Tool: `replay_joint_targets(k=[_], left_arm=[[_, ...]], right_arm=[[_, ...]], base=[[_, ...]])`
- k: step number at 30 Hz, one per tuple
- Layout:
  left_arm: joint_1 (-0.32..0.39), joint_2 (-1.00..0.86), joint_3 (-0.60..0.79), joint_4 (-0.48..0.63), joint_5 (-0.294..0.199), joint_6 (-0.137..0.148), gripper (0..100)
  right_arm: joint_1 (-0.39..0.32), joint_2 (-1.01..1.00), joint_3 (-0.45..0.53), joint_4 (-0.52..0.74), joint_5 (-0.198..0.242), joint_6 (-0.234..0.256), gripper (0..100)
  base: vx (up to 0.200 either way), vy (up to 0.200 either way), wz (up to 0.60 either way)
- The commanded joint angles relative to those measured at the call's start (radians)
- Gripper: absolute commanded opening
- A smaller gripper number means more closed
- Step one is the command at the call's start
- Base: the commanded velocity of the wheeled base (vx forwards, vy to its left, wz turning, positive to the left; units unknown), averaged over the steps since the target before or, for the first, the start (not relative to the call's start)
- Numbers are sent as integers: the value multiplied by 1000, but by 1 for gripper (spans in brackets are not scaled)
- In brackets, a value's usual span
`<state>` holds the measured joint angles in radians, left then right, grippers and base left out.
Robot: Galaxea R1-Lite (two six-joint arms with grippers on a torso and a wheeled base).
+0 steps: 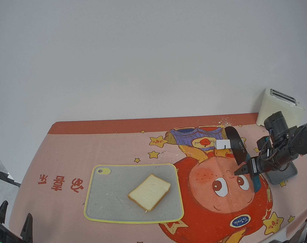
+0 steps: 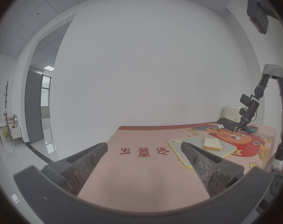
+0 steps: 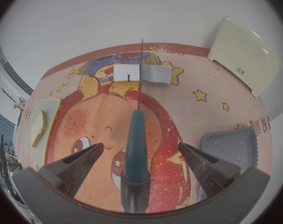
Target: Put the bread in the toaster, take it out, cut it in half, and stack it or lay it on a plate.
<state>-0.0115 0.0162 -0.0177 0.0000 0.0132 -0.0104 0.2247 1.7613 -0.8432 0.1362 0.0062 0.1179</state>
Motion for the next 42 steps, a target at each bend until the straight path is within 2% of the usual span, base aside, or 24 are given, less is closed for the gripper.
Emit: replay_joint_targets(k=[1,8,14,28,33,36,42], left_arm=[[1,-5,18,0,1,0,100],[1,-5,18,0,1,0,100],[1,-5,18,0,1,0,100],[-1,-5,18,0,1,0,100],[1,-5,18,0,1,0,100],[1,-5,18,0,1,0,100],[1,-5,18,-2,1,0,100]], right_arm=[[-2,30,33,-64,0,0,100],[18,35,33,-72,-17,0,100],[22,32,27,-73,-87,-4,100],[59,6,46,-72,-106,-6,100],[61,12,49,-72,-107,-3,100],[61,14,49,-73,-130,-1,100],[61,15,50,-72,-132,-1,100]], base=[[0,0,0],[0,0,0],[0,0,0],[0,0,0],[0,0,0],[0,0,0],[0,0,0]])
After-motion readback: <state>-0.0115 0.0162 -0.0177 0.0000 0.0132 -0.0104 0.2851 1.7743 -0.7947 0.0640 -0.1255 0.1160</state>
